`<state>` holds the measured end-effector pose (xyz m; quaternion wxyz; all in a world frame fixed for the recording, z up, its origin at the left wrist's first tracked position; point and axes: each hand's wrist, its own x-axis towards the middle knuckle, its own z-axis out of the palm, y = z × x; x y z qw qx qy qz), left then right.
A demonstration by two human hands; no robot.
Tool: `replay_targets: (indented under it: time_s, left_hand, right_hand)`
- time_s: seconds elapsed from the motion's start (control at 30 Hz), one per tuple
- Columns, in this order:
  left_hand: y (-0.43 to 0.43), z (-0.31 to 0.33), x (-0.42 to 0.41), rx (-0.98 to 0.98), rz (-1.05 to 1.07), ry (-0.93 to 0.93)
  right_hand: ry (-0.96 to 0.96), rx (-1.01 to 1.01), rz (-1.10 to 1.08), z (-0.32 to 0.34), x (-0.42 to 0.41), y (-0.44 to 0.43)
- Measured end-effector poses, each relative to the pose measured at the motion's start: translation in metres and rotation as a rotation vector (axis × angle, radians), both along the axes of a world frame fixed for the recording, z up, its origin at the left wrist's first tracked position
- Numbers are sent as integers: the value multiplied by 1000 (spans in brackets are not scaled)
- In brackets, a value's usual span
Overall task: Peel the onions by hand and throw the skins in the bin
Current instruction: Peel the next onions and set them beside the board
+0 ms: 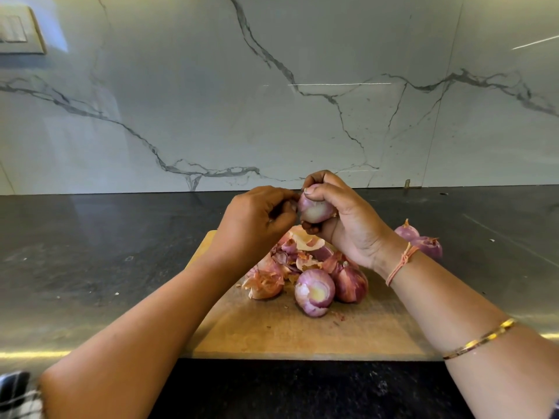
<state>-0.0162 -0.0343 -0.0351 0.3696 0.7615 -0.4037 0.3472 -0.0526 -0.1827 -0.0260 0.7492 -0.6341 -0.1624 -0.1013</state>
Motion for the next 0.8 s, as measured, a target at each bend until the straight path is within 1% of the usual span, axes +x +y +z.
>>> replay_targets:
  time_s: [0.07, 0.17, 0.23, 0.33, 0.47, 0.6, 0.67, 0.8]
  left_hand:
    - [2, 1, 0, -13, 13, 77]
    - [5, 0, 7, -11, 100, 223]
    - [8, -1, 11, 19, 133, 285]
    - [10, -2, 10, 69, 121, 341]
    - [10, 0, 4, 115, 103, 294]
    - [7, 4, -2, 82, 54, 164]
    - [6, 5, -4, 51, 28, 130]
    - [4, 3, -5, 15, 35, 121]
  right_hand:
    - [2, 6, -12, 1, -1, 0]
    - [10, 19, -44, 2, -1, -4]
    - [10, 25, -63, 3, -1, -6]
    - [16, 4, -78, 3, 0, -6]
    - [60, -27, -62, 0, 1, -4]
    - [72, -35, -70, -2, 2, -1]
    - [46, -73, -89, -4, 3, 1]
    - [-58, -222, -159, -5, 5, 5]
